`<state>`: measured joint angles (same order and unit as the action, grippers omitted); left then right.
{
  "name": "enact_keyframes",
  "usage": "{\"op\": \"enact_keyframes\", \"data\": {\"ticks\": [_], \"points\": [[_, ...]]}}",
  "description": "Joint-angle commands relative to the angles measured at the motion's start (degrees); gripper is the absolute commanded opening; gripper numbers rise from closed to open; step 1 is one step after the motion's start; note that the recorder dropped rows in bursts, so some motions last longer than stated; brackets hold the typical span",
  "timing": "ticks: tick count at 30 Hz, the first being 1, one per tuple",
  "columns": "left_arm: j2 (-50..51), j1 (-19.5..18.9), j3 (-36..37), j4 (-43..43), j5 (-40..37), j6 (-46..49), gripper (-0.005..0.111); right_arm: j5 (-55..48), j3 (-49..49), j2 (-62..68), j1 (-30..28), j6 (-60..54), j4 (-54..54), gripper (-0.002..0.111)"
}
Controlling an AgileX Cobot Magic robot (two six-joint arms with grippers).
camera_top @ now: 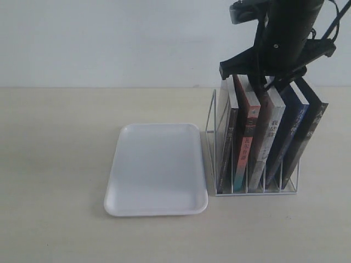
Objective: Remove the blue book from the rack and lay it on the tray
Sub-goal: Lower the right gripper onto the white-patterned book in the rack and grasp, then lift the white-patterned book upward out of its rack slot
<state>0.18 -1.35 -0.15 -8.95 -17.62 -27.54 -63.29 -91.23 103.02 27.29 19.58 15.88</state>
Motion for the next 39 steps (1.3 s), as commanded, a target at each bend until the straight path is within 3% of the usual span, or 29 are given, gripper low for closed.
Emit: {"op": "enact_keyframes", "data": {"ticks": [1,4,5,14,26,39], "points": [[-0.18,-0.14,0.15,-0.03,0.71,0.25,0.004,-1.11,-0.11,1.01,-0.48,-0.06,-0.37,0.029],[-0.18,-0.14,0.15,-0.03,0.71,0.25,0.004,-1.46,-0.11,1.02,-0.48,-0.06,-0.26,0.002],[-0.18,-0.14,0.15,-0.03,0.71,0.25,0.004,-1.46,-0.11,1.02,-0.48,-0.29,-0.11,0.0],[-0.18,-0.14,0.15,-0.03,0.71,0.25,0.004,-4.49,-2.96,-0.57,-0.48,-1.29,0.4,0.0],[-0.18,-0.14,0.15,-0.03,0.71,0.25,0.004,-6.67,-20.98,-8.32,-0.48,-4.89,0.5,0.0],[-0.18,-0.14,0.15,-0.03,0.71,0.25,0.004,-6.67,-22.05,-9.79,-0.48,-5.05,-0.2,0.0]]}}
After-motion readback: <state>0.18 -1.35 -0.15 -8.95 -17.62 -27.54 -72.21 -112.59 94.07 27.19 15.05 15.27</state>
